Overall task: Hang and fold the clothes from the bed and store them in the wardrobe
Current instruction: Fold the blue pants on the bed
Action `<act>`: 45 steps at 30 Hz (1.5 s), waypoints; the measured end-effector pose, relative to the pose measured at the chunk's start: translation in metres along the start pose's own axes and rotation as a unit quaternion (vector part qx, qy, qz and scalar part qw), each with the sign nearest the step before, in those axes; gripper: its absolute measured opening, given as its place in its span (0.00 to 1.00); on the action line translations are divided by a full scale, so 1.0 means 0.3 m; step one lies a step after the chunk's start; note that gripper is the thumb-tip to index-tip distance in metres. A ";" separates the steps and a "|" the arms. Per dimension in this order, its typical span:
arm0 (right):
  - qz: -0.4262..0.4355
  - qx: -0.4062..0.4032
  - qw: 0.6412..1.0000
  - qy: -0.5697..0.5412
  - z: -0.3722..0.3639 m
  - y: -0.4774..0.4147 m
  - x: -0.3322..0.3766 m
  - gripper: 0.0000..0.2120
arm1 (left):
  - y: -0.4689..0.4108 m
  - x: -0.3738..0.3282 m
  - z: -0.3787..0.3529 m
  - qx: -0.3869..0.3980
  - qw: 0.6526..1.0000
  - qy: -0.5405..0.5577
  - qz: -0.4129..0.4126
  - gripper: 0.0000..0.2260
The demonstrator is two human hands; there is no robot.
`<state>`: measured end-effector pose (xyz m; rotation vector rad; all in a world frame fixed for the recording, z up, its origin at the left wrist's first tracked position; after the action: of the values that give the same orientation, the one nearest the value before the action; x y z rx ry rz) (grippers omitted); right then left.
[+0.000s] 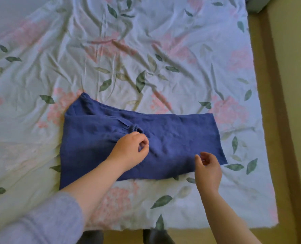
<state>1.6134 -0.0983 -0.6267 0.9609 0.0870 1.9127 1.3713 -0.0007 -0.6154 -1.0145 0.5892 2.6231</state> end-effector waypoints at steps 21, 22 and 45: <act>-0.127 0.053 0.986 -0.092 0.161 -0.307 -0.211 0.06 | -0.614 -0.464 -0.440 0.137 0.948 -0.287 -0.016 0.27; -0.123 0.064 0.987 -0.084 0.156 -0.313 -0.202 0.05 | -0.624 -0.463 -0.437 0.137 0.951 -0.275 -0.017 0.27; 0.006 0.102 0.980 -0.172 0.219 -0.106 -0.004 0.11 | -0.485 -0.505 -0.109 0.048 0.990 -0.109 -0.077 0.07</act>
<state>1.6796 -0.1031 -0.5960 1.4208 0.0750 1.7454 1.5548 0.0974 -0.5731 -0.7027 0.5551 2.5002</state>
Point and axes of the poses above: each hand's wrist, its own y-axis away from the middle knuckle, its own z-axis out of the back of the hand, x = y × z, the point moved 4 cm from there along -y, towards the middle knuckle, and after that the axes turned 3 degrees about -z, right-handed, at the moved point
